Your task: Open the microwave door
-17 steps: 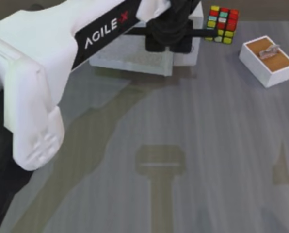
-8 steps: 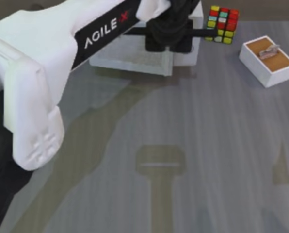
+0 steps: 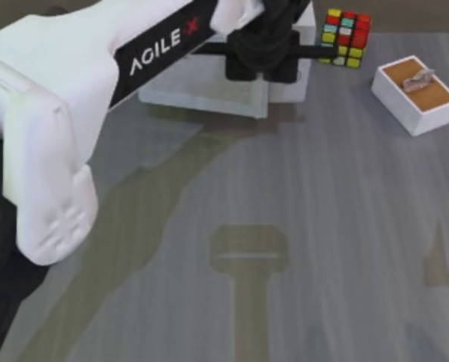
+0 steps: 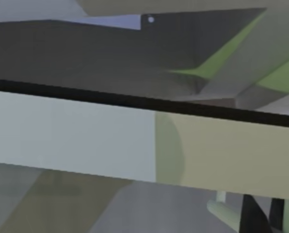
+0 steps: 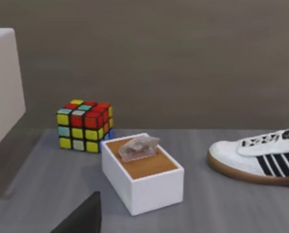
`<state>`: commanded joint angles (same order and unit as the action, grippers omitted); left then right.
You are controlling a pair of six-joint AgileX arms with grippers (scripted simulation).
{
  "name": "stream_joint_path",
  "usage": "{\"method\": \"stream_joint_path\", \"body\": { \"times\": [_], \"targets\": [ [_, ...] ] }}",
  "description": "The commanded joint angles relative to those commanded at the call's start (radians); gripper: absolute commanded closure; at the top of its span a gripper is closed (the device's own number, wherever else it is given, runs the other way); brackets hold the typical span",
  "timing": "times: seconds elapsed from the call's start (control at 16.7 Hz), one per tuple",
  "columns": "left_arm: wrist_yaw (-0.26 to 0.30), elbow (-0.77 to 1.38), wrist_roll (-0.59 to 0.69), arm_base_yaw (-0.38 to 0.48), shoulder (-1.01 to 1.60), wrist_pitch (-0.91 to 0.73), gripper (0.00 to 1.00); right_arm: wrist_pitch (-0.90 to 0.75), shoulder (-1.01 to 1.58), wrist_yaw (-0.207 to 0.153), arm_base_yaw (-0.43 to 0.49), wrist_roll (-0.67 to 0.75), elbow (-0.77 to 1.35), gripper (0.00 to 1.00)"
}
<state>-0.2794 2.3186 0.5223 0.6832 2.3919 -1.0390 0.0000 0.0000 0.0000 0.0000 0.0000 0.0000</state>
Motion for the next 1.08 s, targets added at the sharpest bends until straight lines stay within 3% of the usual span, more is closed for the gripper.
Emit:
{"method": "stream_joint_path", "body": {
  "times": [0.36, 1.08],
  "targets": [
    [0.034, -0.196, -0.081, -0.012, -0.111, 0.1, 1.0, 0.0, 0.0, 0.0, 0.0, 0.0, 0.0, 0.0],
    [0.038, -0.206, -0.085, -0.013, -0.118, 0.106, 1.0, 0.0, 0.0, 0.0, 0.0, 0.0, 0.0, 0.0]
  ]
}}
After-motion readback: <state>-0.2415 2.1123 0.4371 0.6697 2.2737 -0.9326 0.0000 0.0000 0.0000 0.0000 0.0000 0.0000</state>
